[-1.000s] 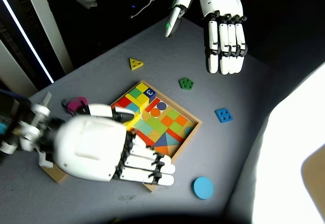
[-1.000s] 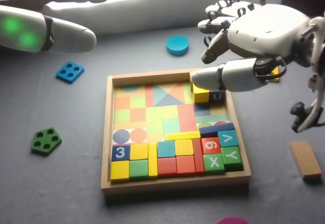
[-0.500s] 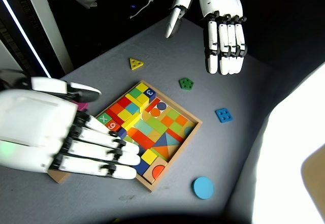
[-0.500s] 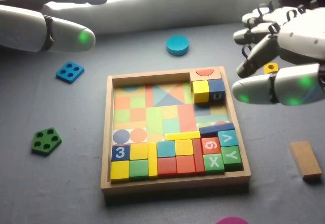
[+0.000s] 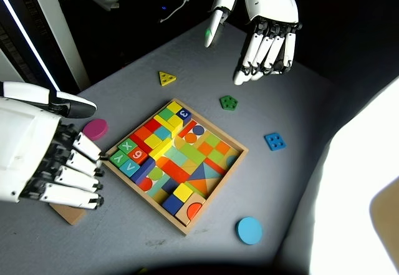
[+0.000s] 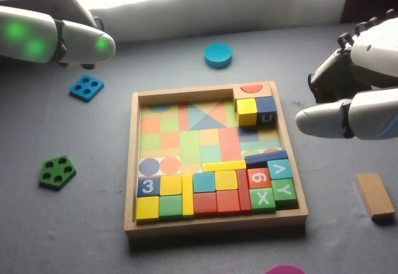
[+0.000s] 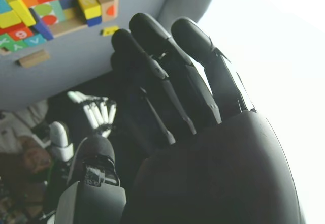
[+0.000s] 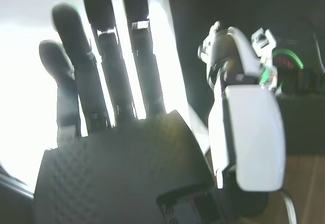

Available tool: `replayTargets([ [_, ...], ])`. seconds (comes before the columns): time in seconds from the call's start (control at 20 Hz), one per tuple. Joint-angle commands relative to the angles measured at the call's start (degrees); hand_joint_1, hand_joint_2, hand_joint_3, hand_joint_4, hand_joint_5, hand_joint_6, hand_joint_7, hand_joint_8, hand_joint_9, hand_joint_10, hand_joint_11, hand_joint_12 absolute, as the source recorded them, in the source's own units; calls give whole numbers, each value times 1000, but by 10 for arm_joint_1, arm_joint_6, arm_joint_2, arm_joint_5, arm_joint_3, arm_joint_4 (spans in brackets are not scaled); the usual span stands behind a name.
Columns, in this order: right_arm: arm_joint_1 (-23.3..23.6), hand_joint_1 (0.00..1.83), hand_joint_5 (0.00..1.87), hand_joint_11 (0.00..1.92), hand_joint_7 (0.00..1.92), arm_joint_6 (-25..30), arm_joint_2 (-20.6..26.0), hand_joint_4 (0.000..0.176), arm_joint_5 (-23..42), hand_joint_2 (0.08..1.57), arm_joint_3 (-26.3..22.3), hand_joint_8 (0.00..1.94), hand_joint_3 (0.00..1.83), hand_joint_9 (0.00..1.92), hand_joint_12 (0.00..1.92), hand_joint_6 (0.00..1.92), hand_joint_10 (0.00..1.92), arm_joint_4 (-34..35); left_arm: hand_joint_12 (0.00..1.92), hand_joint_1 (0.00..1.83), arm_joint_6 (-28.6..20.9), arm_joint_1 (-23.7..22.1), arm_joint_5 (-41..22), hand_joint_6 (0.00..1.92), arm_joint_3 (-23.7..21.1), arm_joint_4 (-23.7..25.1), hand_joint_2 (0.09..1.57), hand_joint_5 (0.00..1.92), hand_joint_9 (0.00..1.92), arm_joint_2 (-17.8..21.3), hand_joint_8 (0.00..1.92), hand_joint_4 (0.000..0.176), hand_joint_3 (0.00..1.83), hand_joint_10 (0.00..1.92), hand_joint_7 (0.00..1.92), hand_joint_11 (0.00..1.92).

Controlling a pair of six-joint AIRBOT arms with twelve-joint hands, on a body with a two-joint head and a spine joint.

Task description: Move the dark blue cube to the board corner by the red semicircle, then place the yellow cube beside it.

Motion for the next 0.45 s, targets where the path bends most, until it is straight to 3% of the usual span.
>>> replayTargets([
  [0.0,4,94,799,530,907,1,2,0,54,1185,0,1221,2,763,1921,1179,1642,-2,1626,19,-2,-4,-26,1058,-2,-18,1272,769,780,-1,1223,0,1,1490,891,489],
  [0.4,-4,94,780,431,917,-1,-14,0,56,1184,1,1272,1,736,1921,1142,1693,-2,1679,0,-2,-3,-26,1119,-1,-18,1301,678,692,-1,1315,0,3,1541,819,423],
])
